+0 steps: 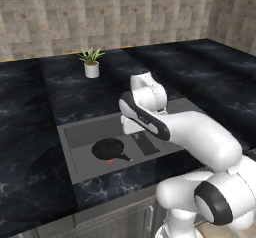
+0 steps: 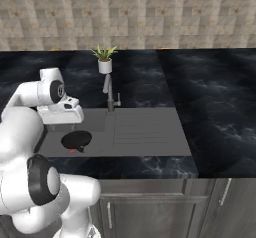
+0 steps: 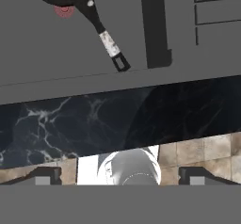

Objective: Move the pot and pan from the stove into the sink.

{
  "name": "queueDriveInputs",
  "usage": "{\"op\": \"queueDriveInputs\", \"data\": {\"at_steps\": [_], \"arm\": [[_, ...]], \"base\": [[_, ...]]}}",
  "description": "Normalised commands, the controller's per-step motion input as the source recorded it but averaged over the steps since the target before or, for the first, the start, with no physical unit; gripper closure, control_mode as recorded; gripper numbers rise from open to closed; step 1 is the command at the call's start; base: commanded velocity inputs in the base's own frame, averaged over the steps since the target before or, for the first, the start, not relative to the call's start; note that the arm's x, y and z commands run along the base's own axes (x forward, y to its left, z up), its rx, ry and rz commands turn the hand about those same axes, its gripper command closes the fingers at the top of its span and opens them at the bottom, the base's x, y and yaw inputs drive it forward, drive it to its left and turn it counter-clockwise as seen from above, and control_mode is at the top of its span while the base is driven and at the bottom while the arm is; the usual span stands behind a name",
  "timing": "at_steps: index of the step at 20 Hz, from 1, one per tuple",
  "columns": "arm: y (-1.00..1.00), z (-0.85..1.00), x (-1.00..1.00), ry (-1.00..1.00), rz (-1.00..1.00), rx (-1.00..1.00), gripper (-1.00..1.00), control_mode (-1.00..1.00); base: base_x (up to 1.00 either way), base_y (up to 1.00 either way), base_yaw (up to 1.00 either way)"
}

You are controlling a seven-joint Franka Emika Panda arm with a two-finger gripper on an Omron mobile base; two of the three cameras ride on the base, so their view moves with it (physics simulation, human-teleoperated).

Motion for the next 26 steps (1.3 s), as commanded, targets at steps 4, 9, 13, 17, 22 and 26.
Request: {"op": "queueDriveInputs", "data": {"at_steps": [4, 9, 13, 17, 22, 26], "arm": [[-0.09, 0.52, -0.76, -0.33, 0.01, 0.12, -1.00, -1.00], [-0.43, 0.39, -0.91, -0.22, 0.02, 0.11, -1.00, -1.00], [-0.53, 0.21, -0.99, -0.20, 0.01, 0.08, -1.00, -1.00], [-0.42, 0.02, -0.66, -0.20, -0.01, 0.03, -1.00, -1.00], [-0.05, -0.10, 0.33, -0.21, -0.03, 0.00, -1.00, -1.00], [0.00, -0.03, 0.06, -0.04, -0.01, 0.00, -1.00, -1.00]], "base": [[0.00, 0.00, 0.00], [0.00, 0.00, 0.00], [0.00, 0.00, 0.00], [0.00, 0.00, 0.00], [0.00, 0.00, 0.00], [0.00, 0.00, 0.00]]}}
